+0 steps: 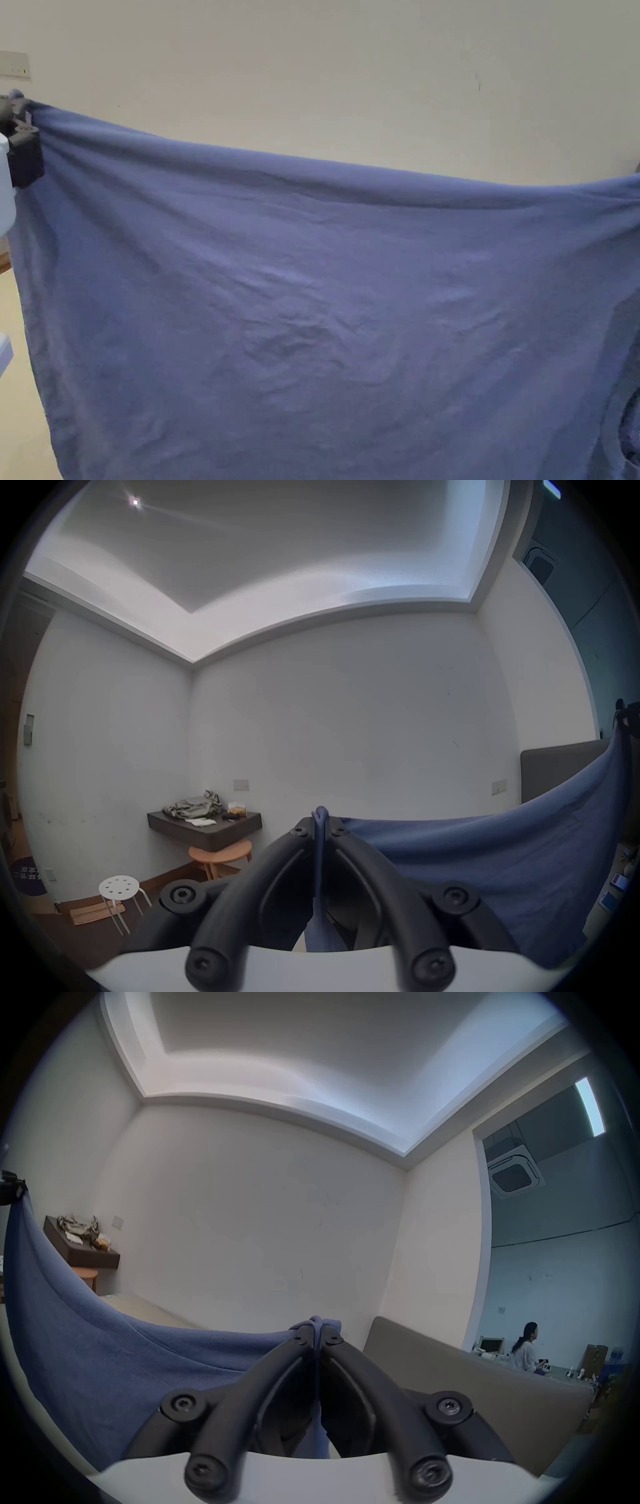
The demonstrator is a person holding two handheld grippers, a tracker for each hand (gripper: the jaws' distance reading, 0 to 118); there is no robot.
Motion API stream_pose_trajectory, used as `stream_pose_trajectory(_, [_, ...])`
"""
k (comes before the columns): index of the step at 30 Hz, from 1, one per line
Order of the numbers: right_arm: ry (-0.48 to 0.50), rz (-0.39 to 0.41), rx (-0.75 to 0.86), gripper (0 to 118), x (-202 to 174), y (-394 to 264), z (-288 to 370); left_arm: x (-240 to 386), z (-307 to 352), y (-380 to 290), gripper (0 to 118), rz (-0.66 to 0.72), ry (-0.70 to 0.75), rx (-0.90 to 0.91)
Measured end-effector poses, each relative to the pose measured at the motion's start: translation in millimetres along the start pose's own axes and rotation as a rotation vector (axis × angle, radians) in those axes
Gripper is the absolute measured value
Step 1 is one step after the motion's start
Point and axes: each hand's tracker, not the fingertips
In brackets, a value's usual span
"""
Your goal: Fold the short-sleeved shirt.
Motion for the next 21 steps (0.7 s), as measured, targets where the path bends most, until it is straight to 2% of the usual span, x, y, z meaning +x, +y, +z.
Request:
stream_pose_trajectory(6, [-0.022, 0.043, 0.029, 5, 11.3, 45.8, -13.5, -3.2, -12.3, 42.5, 2, 0.011, 0.006, 0.055])
stream_pose_trajectory(9, [-0.006, -0.007, 0.003, 5, 21.1, 61.6, -30.0, -3.7, -26.9, 60.5, 2, 0.001, -0.004, 0.060])
stream_pose_trajectory(12, [-0.021, -0.019, -0.005, 5, 24.5, 71.3, -50.5, -0.7, -48.0, 74.2, 2, -0.015, -0.024, 0.040])
stream_pose_trajectory(16, [-0.050, 0.011, -0.015, 5, 18.7, 78.6, -89.6, 14.6, -78.9, 83.1, 2, -0.083, -0.022, 0.035])
stream_pose_trajectory(21, [-0.057, 0.009, -0.048, 5, 12.2, 81.0, -146.0, 28.6, -133.6, 85.5, 2, -0.084, -0.028, -0.023])
